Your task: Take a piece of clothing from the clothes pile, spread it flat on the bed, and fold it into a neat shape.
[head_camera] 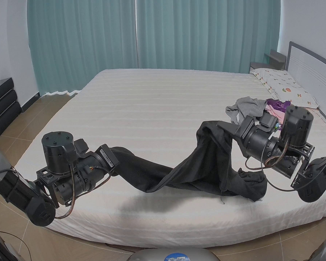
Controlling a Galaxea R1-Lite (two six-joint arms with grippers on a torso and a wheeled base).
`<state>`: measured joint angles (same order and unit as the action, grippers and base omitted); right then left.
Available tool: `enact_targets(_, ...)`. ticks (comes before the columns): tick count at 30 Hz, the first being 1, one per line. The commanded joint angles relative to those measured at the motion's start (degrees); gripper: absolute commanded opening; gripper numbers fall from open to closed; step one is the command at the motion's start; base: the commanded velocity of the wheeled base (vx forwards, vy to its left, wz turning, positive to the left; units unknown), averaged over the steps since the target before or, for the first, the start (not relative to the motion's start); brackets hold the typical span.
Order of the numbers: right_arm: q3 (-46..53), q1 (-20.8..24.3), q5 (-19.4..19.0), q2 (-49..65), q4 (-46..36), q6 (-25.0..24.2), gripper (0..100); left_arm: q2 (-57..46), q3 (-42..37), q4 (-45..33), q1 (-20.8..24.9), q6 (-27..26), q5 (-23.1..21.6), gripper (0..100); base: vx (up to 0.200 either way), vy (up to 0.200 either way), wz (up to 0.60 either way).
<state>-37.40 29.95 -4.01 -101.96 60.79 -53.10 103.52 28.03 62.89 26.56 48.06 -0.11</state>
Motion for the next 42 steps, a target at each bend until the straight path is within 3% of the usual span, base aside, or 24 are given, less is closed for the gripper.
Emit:
enact_targets(1, 0.49, -0.25, 0.06, 8.27, -0.59, 0.19, 0, -4.38, -0.25, -0.14, 0.68, -0.15, 0.02, 0, -0.2, 0.0, 0.0)
enact_targets(10, -1.8, -2.27, -0.21, 21.45, -3.31, 3.27, 0, -11.33, 0.8, -1.9, 0.24, -3.85, 0.64, 0, -0.022, 0.0, 0.0)
enact_targets(13, -6.54, -3.67, -0.12, 24.09, -8.59, 6.61, 0, -13.7, 4.49, -6.82, -0.72, -6.22, 0.64, 0, 0.0, 0.0, 0.0)
enact_targets(17, -14.81, -6.49, -0.3, 23.12, -14.12, 8.89, 0, -14.4, 13.46, -19.03, -2.39, -7.27, 0.46, 0, 0.0, 0.0, 0.0)
enact_targets(20, -19.29, -8.07, -0.47, 19.52, -16.67, 9.6, 0, -13.0, 19.96, -24.31, -3.71, -7.19, 0.02, 0, 0.0, 0.0, 0.0)
enact_targets(27, -25.79, -9.83, -0.03, 6.69, -16.41, 15.13, 0, -0.34, 32.35, -25.45, -5.73, -7.1, 0.02, 0, 0.029, 0.0, 0.0)
enact_targets(42, -39.5, -10.09, 3.22, -17.31, -12.63, 20.58, 0, 19.61, 45.98, -26.68, -6.52, -7.01, 0.55, 0, 0.2, 0.0, 0.0)
